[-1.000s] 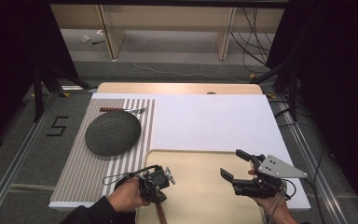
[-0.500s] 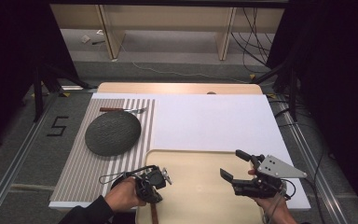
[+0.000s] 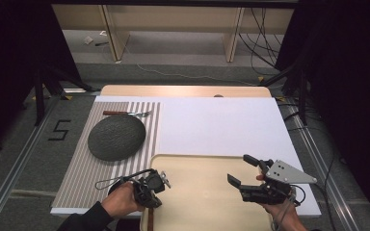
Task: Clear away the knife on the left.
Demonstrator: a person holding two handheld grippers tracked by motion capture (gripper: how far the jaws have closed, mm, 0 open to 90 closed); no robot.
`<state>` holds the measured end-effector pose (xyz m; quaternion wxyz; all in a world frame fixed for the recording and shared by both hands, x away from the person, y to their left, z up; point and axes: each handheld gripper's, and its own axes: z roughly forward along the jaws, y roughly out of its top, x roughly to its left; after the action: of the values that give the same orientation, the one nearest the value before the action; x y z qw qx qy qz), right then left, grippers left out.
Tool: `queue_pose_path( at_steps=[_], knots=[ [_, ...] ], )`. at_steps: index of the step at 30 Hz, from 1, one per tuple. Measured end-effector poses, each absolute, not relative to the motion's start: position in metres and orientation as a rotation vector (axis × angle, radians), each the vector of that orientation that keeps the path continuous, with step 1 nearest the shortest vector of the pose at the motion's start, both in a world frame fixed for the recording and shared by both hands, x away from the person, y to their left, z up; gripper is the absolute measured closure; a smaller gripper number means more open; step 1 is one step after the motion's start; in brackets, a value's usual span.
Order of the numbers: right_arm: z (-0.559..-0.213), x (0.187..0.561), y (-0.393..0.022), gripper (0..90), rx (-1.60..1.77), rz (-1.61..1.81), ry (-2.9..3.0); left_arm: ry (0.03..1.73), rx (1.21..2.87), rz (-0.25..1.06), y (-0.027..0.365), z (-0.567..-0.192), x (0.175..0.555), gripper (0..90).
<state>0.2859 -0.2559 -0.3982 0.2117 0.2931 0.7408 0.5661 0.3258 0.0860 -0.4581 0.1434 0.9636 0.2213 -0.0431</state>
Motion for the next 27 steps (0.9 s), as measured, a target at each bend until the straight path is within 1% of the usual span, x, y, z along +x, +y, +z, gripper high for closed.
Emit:
queue_pose_path(
  at_steps=[2, 14, 18, 22, 27],
  knots=[
    [-0.3982, 0.2859, -0.2558, 19.2, 0.814, 1.572, 2.058, 0.686, 2.782, -0.127, 0.0870, -0.4569, 0.3235, 89.5],
    [-0.3981, 0.2858, -0.2558, 19.2, 0.813, 1.571, 2.060, 0.704, 2.767, -0.106, 0.0887, -0.4570, 0.3231, 89.0],
    [-0.3982, 0.2859, -0.2556, 19.2, 0.810, 1.570, 2.063, 0.700, 2.732, -0.128, 0.0882, -0.4544, 0.3227, 83.0],
    [-0.3984, 0.2861, -0.2553, 19.2, 0.809, 1.567, 2.068, 0.685, 2.697, -0.140, 0.0866, -0.4510, 0.3205, 74.8],
    [-0.3984, 0.2860, -0.2553, 19.2, 0.809, 1.568, 2.069, 0.688, 2.671, -0.133, 0.0844, -0.4504, 0.3189, 59.6]
  ],
)
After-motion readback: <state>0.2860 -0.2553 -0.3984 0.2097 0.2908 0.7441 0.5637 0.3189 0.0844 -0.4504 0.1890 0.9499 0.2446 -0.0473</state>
